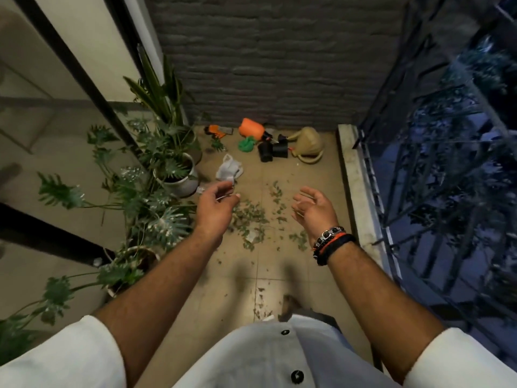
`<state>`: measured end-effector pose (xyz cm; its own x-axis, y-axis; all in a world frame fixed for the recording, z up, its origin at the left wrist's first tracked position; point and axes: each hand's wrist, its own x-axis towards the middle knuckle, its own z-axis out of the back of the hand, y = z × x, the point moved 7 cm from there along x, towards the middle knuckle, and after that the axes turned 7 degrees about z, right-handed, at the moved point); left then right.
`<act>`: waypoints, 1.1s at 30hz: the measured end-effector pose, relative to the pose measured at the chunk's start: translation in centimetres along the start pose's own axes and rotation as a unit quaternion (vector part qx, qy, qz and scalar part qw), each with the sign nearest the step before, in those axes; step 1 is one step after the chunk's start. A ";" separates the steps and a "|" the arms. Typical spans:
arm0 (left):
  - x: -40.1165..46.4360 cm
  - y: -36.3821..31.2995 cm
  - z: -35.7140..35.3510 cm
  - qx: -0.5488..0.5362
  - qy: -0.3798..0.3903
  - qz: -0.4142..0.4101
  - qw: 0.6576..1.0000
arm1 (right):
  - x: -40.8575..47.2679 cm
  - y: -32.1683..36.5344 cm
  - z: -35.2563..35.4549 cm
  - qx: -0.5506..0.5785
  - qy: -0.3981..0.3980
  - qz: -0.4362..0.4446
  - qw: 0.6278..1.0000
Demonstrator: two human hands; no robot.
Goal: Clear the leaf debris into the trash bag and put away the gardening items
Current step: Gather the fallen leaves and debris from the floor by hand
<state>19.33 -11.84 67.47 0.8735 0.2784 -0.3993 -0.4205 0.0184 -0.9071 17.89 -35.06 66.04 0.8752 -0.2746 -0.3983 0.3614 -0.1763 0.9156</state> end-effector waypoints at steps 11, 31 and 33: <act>7.9 -1.4 -9.5 0.008 0.007 0.036 0.999 | 11.0 3.5 1.2 -0.034 0.031 -0.003 0.999; 32.2 3.6 -14.6 0.179 0.102 0.131 0.970 | 35.3 -2.0 -2.3 -0.031 -0.052 -0.116 0.991; 35.0 6.2 -15.6 0.193 0.093 0.150 0.965 | 38.1 -5.1 -1.0 -0.016 -0.073 -0.150 0.986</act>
<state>51.14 -16.92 45.84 0.7122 0.1495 -0.6859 -0.6899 0.3294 -0.6446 49.69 -43.71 46.30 0.6728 -0.3479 -0.6529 0.6087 -0.2414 0.7558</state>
